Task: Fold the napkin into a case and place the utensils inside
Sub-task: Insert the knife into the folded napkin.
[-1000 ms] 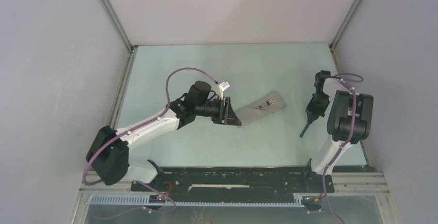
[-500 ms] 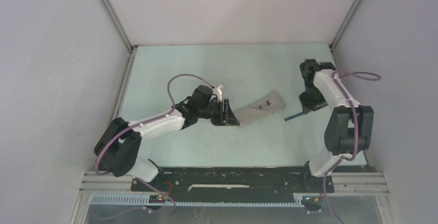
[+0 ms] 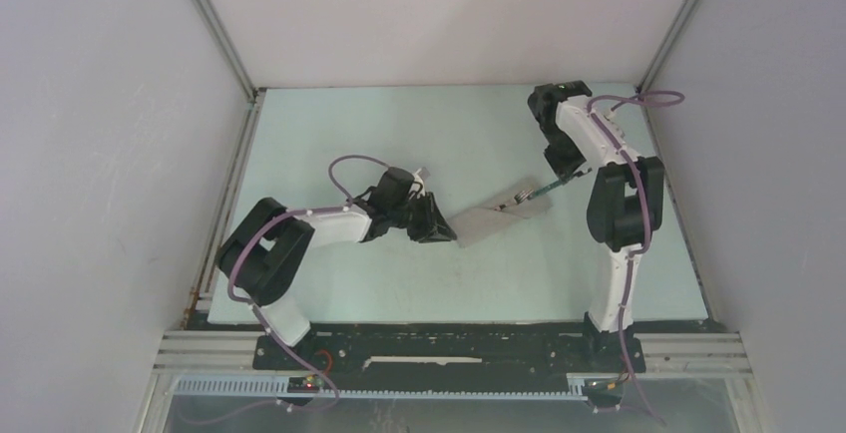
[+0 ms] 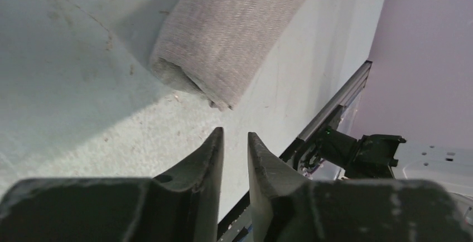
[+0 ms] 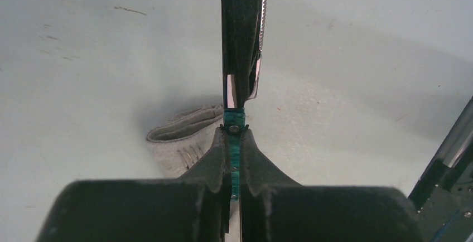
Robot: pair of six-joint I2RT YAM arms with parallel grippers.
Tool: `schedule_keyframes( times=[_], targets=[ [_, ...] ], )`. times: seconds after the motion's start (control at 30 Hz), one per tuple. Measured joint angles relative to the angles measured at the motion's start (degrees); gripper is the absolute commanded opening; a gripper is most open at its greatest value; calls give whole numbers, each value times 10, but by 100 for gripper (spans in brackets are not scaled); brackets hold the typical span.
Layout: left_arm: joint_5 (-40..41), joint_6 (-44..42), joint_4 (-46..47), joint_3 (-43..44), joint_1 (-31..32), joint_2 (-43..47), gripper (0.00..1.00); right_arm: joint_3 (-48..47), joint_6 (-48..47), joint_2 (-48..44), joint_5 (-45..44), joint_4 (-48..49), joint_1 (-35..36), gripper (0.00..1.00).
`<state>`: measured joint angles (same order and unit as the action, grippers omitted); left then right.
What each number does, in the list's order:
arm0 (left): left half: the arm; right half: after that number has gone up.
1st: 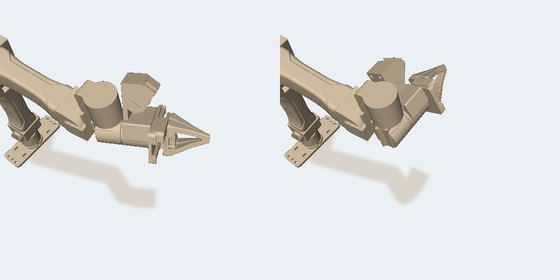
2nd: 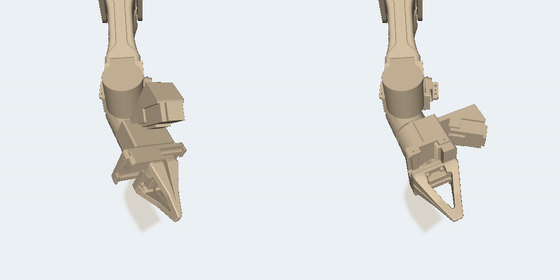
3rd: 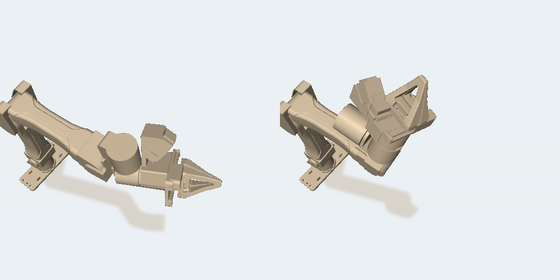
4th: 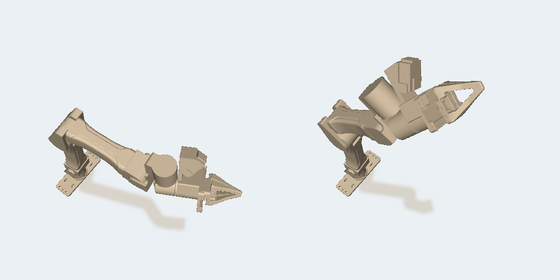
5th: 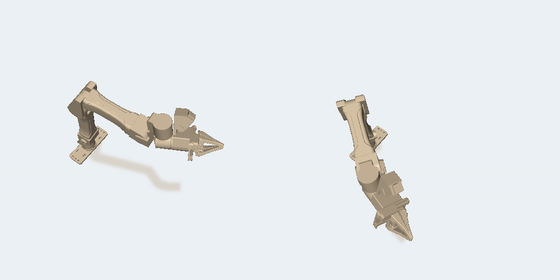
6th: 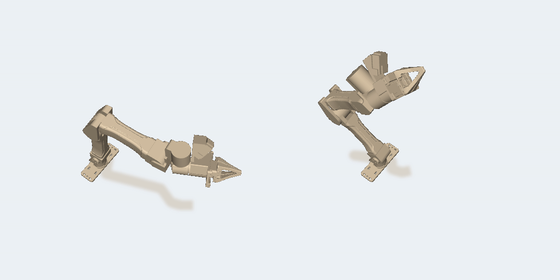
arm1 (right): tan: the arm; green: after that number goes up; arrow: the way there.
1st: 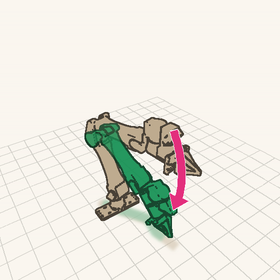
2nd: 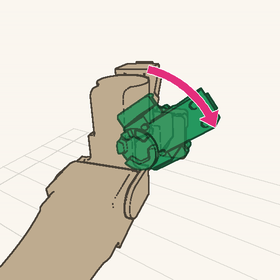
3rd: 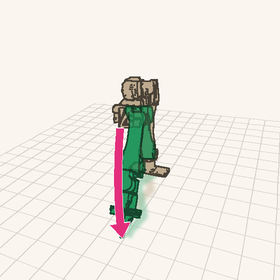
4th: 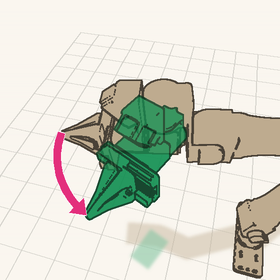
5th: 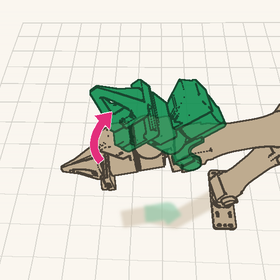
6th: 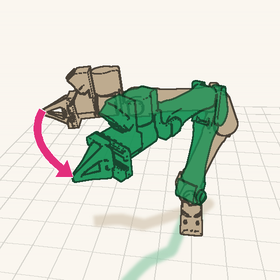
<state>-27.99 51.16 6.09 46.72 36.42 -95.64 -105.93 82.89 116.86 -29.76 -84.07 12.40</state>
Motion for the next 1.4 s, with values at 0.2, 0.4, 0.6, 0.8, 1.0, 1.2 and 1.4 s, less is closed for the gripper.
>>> schedule_keyframes(
  times=[0.2,0.4,0.6,0.8,1.0,1.2,1.4],
  targets=[
    [3,14,7,0,-2,-41,16,-3,-2,27,-3,-2,10,0],
    [10,15,7,19,-3,-66,15,-3,-4,37,2,2,14,0],
    [11,12,9,21,-3,-71,31,-3,-8,46,3,16,19,0],
    [22,-4,-17,4,-3,-5,21,-3,-14,56,5,29,23,0],
    [8,-2,-10,56,-3,-18,6,-2,-14,69,16,34,31,0],
    [4,-1,1,78,-3,-97,5,12,-14,70,28,42,47,0],
    [3,-1,3,78,-3,-115,4,39,-14,70,45,54,50,0]
  ],
)
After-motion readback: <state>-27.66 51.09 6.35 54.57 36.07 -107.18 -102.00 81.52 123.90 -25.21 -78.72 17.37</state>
